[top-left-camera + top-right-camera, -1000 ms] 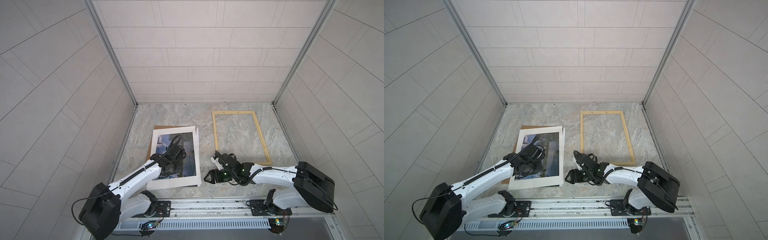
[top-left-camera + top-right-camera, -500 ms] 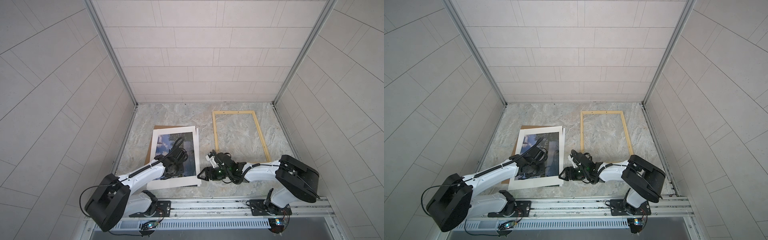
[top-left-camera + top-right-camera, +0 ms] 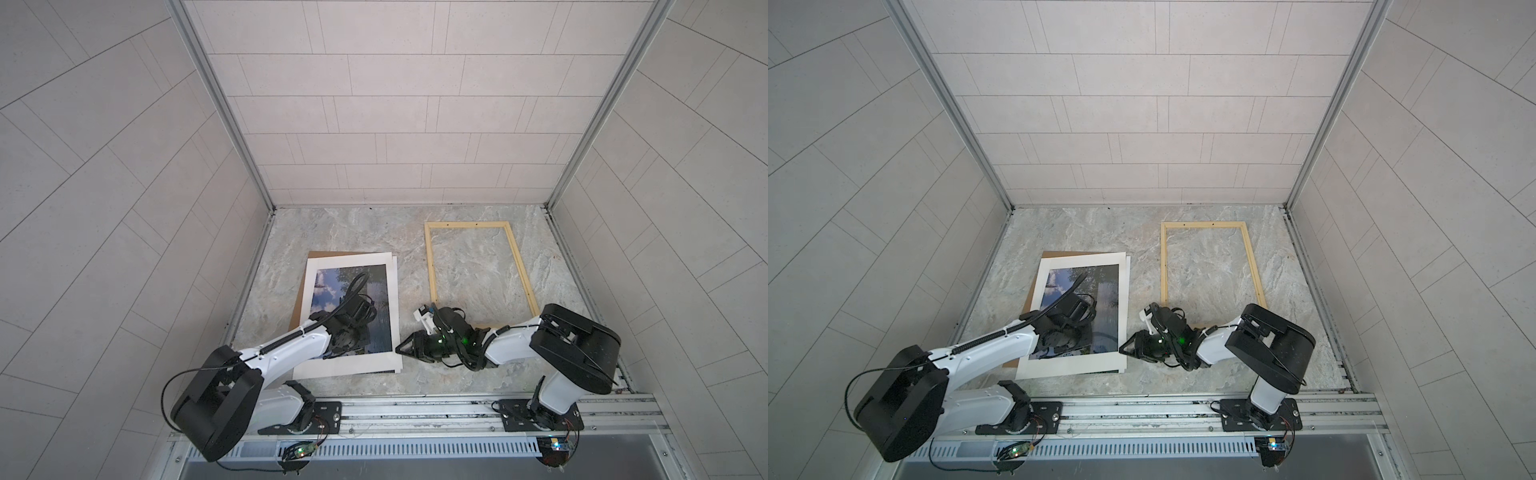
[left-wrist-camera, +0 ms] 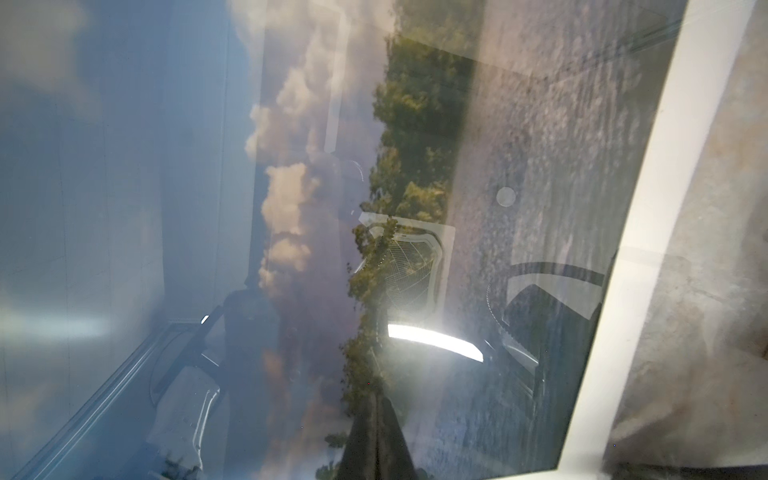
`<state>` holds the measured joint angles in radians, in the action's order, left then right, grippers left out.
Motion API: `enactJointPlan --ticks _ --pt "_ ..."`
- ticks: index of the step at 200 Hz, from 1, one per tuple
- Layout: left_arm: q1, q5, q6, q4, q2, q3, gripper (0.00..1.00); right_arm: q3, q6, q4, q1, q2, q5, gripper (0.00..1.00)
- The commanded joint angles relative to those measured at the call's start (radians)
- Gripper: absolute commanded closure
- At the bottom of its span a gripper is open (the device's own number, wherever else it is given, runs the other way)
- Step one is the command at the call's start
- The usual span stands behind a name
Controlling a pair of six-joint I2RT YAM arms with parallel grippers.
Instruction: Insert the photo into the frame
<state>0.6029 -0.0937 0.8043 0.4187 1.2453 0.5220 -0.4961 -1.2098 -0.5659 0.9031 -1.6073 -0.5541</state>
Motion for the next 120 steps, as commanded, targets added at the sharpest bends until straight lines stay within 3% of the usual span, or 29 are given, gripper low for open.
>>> enactJointPlan --ticks 1,22,74,101,120 --pt "0.006 -0.009 0.007 0.034 0.031 -0.046 1.00 -0.071 0.119 0.225 0.007 0.111 0.075 0.59" --pt "0.008 -0.016 0.007 0.029 0.031 -0.054 1.00 -0.116 0.202 0.328 0.014 0.155 0.117 0.59" --pt "0.008 -0.041 0.009 -0.006 0.019 -0.070 1.00 -0.152 0.159 0.198 0.019 0.048 0.054 0.59" --pt "0.007 -0.044 0.009 -0.015 0.009 -0.074 1.00 -0.142 0.127 0.127 0.017 -0.003 0.034 0.50" --pt "0.007 -0.046 0.009 -0.018 0.002 -0.074 1.00 -0.148 0.126 0.112 0.017 -0.024 0.021 0.51"
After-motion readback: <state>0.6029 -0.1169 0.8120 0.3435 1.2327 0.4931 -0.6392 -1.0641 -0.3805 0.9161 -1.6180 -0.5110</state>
